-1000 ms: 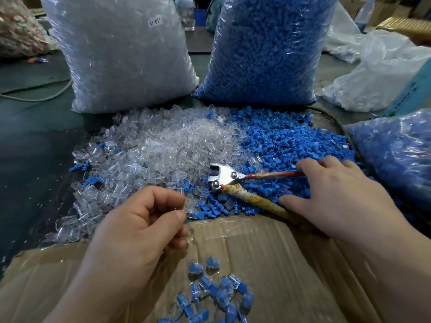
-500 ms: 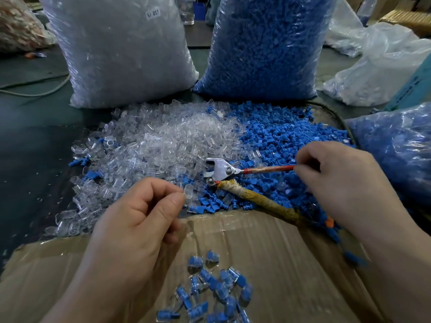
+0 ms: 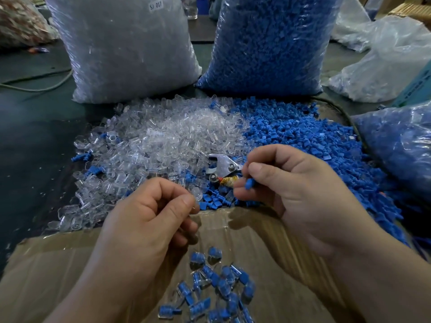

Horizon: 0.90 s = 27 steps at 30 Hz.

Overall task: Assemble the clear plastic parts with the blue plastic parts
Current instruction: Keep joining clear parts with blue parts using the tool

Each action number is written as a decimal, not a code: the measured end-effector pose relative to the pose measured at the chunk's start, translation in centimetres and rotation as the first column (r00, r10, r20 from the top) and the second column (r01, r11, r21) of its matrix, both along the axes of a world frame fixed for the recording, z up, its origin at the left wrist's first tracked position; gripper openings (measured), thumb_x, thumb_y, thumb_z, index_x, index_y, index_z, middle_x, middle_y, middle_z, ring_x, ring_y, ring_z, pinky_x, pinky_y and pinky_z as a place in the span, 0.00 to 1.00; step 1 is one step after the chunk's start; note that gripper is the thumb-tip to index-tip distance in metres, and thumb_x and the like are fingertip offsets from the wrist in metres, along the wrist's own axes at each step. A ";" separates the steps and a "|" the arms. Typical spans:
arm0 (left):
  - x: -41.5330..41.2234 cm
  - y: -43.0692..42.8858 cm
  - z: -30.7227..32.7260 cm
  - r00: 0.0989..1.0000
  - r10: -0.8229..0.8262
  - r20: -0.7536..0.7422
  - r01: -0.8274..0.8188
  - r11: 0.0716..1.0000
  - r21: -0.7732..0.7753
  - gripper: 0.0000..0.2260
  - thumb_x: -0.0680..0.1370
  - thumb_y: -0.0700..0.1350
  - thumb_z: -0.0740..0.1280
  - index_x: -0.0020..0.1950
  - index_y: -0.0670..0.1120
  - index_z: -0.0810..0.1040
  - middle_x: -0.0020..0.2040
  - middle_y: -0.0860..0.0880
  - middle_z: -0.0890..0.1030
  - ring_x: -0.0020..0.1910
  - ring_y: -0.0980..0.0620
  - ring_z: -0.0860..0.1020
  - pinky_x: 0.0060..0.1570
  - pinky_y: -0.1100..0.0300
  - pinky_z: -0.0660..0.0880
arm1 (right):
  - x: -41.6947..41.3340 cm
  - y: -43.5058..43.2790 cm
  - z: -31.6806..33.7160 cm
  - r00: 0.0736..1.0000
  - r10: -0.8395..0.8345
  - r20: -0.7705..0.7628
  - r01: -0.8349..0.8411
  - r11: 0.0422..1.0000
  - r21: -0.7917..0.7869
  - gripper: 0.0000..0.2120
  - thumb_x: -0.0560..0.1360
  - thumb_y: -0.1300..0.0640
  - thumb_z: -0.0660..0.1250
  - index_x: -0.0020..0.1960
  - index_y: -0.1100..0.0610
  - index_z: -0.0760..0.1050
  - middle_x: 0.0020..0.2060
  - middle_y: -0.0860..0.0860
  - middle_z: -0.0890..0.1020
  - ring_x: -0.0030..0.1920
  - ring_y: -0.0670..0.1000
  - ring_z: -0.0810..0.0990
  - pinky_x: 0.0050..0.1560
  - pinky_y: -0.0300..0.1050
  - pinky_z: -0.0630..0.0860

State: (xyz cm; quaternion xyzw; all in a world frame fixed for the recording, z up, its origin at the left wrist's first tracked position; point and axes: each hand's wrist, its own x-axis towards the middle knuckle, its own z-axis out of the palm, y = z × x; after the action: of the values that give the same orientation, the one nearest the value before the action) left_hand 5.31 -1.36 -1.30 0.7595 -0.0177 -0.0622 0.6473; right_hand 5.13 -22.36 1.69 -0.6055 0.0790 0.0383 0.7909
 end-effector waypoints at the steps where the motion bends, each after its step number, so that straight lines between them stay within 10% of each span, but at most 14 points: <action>1: 0.0 0.0 -0.1 1.000 0.001 0.001 -0.001 1.000 -0.005 0.14 0.63 0.60 0.69 0.42 0.53 0.83 0.33 0.44 0.84 0.30 0.47 0.82 0.32 0.55 0.81 | 0.0 0.3 0.1 0.998 0.037 -0.044 -0.030 0.989 0.144 0.10 0.68 0.63 0.68 0.49 0.63 0.78 0.38 0.58 0.84 0.40 0.57 0.85 0.42 0.46 0.83; 15: 0.0 -0.5 0.2 0.997 -0.015 -0.077 0.003 0.989 -0.151 0.08 0.65 0.46 0.73 0.44 0.55 0.84 0.33 0.41 0.83 0.28 0.51 0.80 0.27 0.64 0.76 | -0.6 1.6 0.2 0.957 0.233 -0.172 -0.133 0.880 0.456 0.12 0.66 0.73 0.65 0.49 0.67 0.78 0.44 0.65 0.82 0.42 0.60 0.85 0.40 0.44 0.83; 22: -0.2 -0.4 0.3 0.997 -0.021 -0.079 0.010 0.991 -0.137 0.08 0.76 0.40 0.70 0.44 0.54 0.84 0.33 0.43 0.83 0.29 0.51 0.80 0.30 0.63 0.76 | -1.1 2.0 0.2 0.963 0.257 -0.083 -0.224 0.932 0.286 0.10 0.67 0.67 0.69 0.48 0.64 0.77 0.39 0.60 0.82 0.32 0.54 0.81 0.29 0.40 0.78; 27: -0.5 -0.8 0.5 0.995 -0.041 -0.088 0.025 0.983 -0.180 0.09 0.65 0.51 0.71 0.44 0.54 0.84 0.33 0.45 0.82 0.29 0.51 0.80 0.29 0.62 0.77 | -1.3 2.1 -0.1 0.977 0.214 -0.028 -0.210 0.973 0.091 0.06 0.67 0.65 0.71 0.45 0.62 0.81 0.40 0.62 0.84 0.39 0.58 0.85 0.38 0.43 0.81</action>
State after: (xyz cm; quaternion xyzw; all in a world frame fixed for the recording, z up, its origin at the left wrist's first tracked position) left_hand 4.79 -2.12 -0.75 0.6944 -0.0064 -0.1056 0.7118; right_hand 3.84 -20.21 1.60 -0.5745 0.0269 0.1372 0.8065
